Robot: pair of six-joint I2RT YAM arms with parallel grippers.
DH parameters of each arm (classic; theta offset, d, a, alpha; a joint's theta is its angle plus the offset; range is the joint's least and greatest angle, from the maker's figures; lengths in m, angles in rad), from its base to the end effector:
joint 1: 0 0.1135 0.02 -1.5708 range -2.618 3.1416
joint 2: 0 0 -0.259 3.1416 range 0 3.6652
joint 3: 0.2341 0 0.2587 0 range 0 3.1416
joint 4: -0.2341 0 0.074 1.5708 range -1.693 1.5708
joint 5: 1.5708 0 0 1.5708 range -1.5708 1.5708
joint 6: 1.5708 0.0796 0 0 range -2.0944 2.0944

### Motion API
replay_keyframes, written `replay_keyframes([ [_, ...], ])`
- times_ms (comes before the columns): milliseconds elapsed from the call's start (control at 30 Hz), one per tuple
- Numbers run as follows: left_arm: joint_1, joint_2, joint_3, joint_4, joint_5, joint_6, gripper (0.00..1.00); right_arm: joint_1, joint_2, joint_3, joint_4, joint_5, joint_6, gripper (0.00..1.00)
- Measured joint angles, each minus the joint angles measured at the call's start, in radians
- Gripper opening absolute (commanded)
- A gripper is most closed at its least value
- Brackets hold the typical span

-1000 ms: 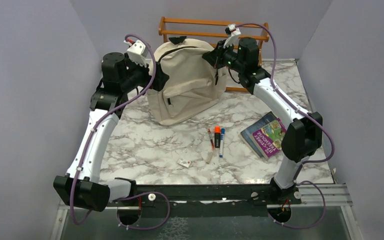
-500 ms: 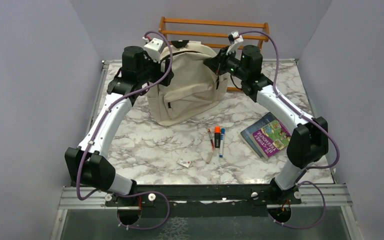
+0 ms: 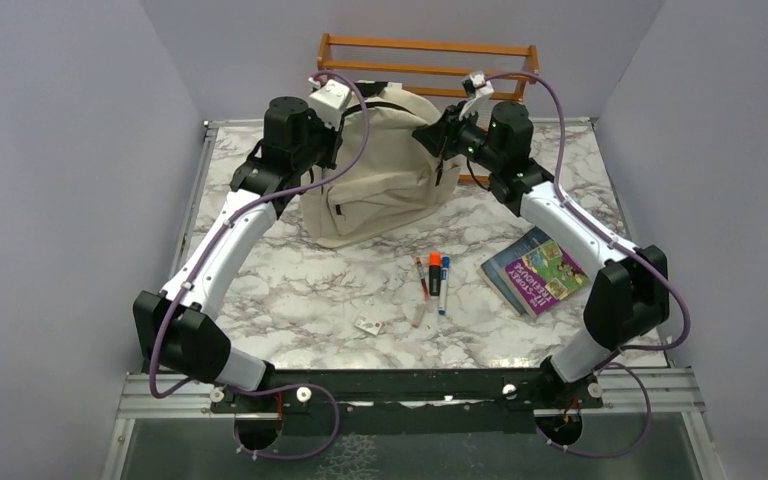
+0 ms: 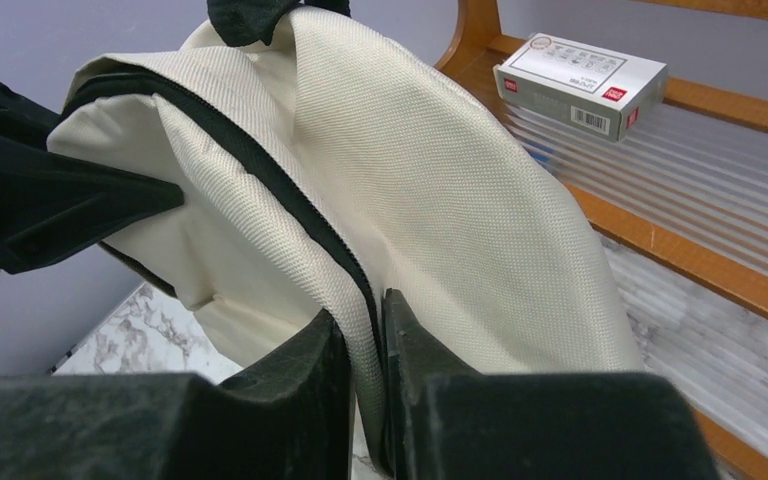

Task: Pack the student bag
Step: Pick up the student bag at the center of the board.

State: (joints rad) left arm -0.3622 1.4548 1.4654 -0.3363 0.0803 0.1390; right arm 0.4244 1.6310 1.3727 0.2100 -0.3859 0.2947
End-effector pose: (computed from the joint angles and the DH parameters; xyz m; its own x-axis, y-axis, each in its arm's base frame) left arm 0.3590 -0.1429 0.3844 -0.2375 0.2377 -0.9418 0.4616 0.8807 0.1059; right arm 0.3903 0.2092 0.3586 -0.2524 0.1812 -0.9505 -0.6801 0.6655 0.3075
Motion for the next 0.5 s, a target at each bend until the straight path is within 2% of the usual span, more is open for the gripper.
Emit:
replay_keyframes([
  [100, -0.002, -0.017, -0.044, 0.039, 0.002, 0.001, 0.05, 0.002, -0.032, -0.036, 0.006, 0.011, 0.000, 0.35],
  [167, -0.005, -0.031, -0.071, 0.061, 0.003, 0.000, 0.03, 0.002, -0.061, -0.063, 0.006, 0.028, 0.003, 0.41],
  [500, -0.006, -0.089, -0.167, 0.149, 0.030, -0.011, 0.00, 0.006, -0.315, -0.299, 0.006, 0.199, 0.073, 0.49],
])
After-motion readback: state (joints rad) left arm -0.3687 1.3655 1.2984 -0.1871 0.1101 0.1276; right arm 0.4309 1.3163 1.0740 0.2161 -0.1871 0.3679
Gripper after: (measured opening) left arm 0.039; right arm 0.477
